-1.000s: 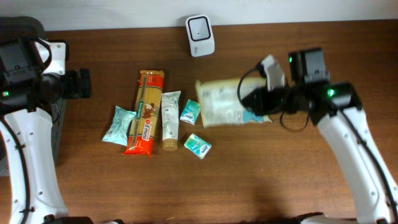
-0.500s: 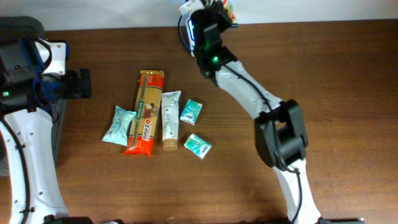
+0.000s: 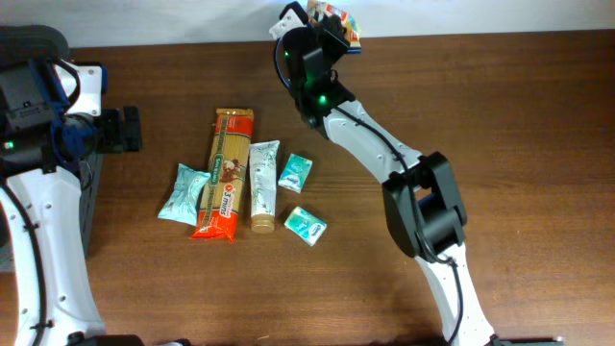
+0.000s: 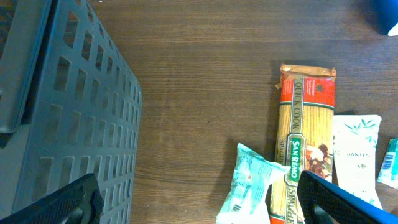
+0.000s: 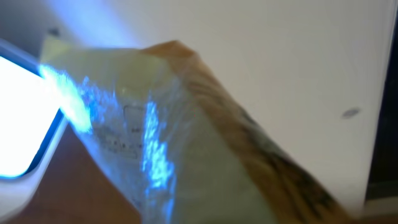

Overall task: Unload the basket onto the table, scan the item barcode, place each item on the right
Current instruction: 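Hold wipes pack barcode over the white scanner with right gripper, then move wipes pack right and lower it onto table with right gripper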

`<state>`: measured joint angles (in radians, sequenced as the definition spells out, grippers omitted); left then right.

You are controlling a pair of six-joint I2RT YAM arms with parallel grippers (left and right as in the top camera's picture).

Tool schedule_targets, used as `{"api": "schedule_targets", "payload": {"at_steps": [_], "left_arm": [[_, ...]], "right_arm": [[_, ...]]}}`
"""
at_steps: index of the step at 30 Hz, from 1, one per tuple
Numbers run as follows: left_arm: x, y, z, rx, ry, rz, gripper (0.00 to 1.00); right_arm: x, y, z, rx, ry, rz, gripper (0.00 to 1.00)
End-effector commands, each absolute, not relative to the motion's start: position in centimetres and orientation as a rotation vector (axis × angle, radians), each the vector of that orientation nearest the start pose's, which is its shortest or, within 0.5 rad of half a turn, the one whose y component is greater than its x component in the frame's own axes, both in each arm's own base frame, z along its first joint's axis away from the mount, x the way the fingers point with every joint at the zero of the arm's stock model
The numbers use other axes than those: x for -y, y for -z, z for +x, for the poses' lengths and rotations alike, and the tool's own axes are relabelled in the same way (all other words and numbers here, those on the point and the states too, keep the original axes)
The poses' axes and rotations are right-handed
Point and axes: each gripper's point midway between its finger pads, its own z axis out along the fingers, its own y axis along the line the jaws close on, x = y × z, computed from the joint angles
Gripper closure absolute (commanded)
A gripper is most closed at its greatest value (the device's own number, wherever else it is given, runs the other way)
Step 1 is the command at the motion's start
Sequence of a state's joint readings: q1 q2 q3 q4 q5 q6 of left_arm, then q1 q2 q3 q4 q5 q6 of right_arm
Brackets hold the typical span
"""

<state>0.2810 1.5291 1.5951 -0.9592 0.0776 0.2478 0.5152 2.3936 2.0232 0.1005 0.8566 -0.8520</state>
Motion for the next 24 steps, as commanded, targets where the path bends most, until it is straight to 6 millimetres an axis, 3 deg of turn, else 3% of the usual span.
{"api": "schedule_targets", "payload": {"at_steps": [1,3,6,8,9,10,13,17,18,21,22,23,24], "left_arm": [[-10.0,-26.7,39.1,-2.454,-0.144,0.014,0.01],[-10.0,-26.7,39.1,-2.454,-0.143,0.014,0.01],[-10.0,-26.7,39.1,-2.454,-0.143,0.014,0.01],[-10.0,-26.7,39.1,-2.454,-0.143,0.014,0.01],[-10.0,-26.7,39.1,-2.454,-0.143,0.014,0.01],[-10.0,-26.7,39.1,-2.454,-0.144,0.014,0.01],[-10.0,-26.7,39.1,-2.454,-0.144,0.014,0.01],[-10.0,-26.7,39.1,-2.454,-0.144,0.014,0.01],[-10.0,-26.7,39.1,-2.454,-0.143,0.014,0.01],[-10.0,-26.7,39.1,-2.454,-0.144,0.014,0.01],[-10.0,-26.7,39.1,-2.454,-0.143,0.014,0.01],[-10.0,-26.7,39.1,-2.454,-0.143,0.014,0.01],[-10.0,-26.7,39.1,-2.454,-0.144,0.014,0.01]], "right_arm": [[-19.6,-31.1,58.6,-1.755,0.81,-0.438,0.96],[-19.3,-33.2,55.4,-1.848,0.624,-0.422,0.96],[-18.7,-35.0,45.9,-2.136,0.031,-0.38,0.96],[-15.1,-34.5,40.8,-2.331,-0.238,-0.346,0.96],[-12.3,-33.4,40.3,-2.409,-0.226,-0.283,0.96],[-8.8,-32.0,40.0,-2.495,-0.197,-0.187,0.96],[-0.5,-26.9,40.1,-2.656,-0.375,0.184,0.96],[8.2,-17.4,38.6,-2.732,-0.453,0.653,0.96],[9.8,-16.0,38.2,-2.713,-0.45,0.74,0.96],[15.4,-9.6,35.2,-2.658,-0.349,1.023,0.96],[16.4,-8.3,34.4,-2.654,-0.31,1.063,0.88],[16.7,-7.9,34.0,-2.652,-0.311,1.081,0.2],[16.6,-8.2,34.1,-2.653,-0.314,1.075,0.0]]}}
